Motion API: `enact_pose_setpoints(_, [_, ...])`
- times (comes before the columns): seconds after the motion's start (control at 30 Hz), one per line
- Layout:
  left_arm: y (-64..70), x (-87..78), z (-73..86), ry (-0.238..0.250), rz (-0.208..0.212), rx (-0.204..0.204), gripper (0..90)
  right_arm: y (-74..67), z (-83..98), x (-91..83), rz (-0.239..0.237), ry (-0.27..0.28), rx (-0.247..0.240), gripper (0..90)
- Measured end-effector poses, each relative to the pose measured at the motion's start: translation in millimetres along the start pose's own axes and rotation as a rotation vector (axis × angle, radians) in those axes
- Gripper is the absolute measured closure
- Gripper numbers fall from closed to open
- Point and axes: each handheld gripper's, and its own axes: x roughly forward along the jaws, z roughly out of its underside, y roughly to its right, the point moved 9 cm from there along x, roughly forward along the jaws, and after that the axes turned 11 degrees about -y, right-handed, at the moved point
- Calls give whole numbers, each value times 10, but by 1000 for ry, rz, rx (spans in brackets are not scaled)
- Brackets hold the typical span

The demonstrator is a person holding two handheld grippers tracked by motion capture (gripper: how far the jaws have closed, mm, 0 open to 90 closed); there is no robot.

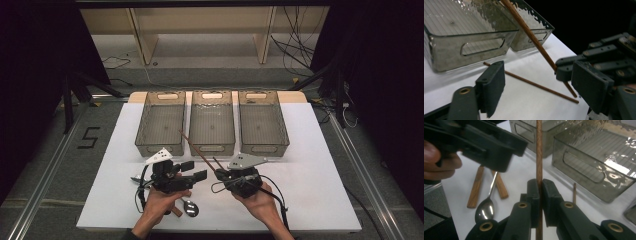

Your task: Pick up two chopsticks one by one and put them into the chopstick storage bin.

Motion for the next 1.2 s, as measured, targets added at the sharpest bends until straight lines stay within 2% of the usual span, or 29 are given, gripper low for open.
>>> enact_pose_setpoints(0.13, [26, 44, -77, 2, 50, -65, 357, -36, -27, -9, -4, 29, -6, 851])
enact_pose_setpoints(0.23, [35, 59, -103, 9, 74, -88, 399, -47, -32, -12, -11, 36, -4, 851])
enact_pose_setpoints(0.3, [41, 66, -111, 9, 88, -104, 465, -56, -40, -13, -19, 48, -8, 851])
enact_pose_setpoints(0.33, [43, 72, -111, 6, 93, -109, 465, -56, -40, -13, -19, 48, -8, 851])
enact_pose_setpoints(0.5, [60, 97, -106, -4, 131, -127, 572, -85, -56, -10, -20, 64, -11, 851])
enact_pose_setpoints(0.53, [61, 99, -103, -7, 134, -127, 617, -92, -53, -4, -18, 66, -11, 851])
enact_pose_setpoints(0.57, [62, 100, -103, -7, 138, -129, 617, -92, -53, -4, -18, 66, -11, 851])
enact_pose_setpoints(0.8, [49, 94, -115, 6, 169, -146, 766, -113, -39, 12, -28, 75, -14, 850])
enact_pose_setpoints(0.9, [69, 86, -118, 4, 222, -167, 818, -118, -37, 16, -33, 80, -11, 848])
enact_pose_setpoints(0.97, [80, 87, -117, 2, 224, -160, 840, -117, -27, 25, -35, 76, -12, 838])
enact_pose_setpoints(1.07, [68, 48, -133, 9, 236, -166, 846, -95, -12, 7, -50, 78, 1, 731])
enact_pose_setpoints(1.13, [49, 6, -156, 11, 234, -157, 847, -45, 11, -28, -43, 73, 10, 654])
enact_pose_setpoints(1.2, [7, -44, -190, 18, 223, -154, 847, 23, 50, -69, -60, 66, 31, 577])
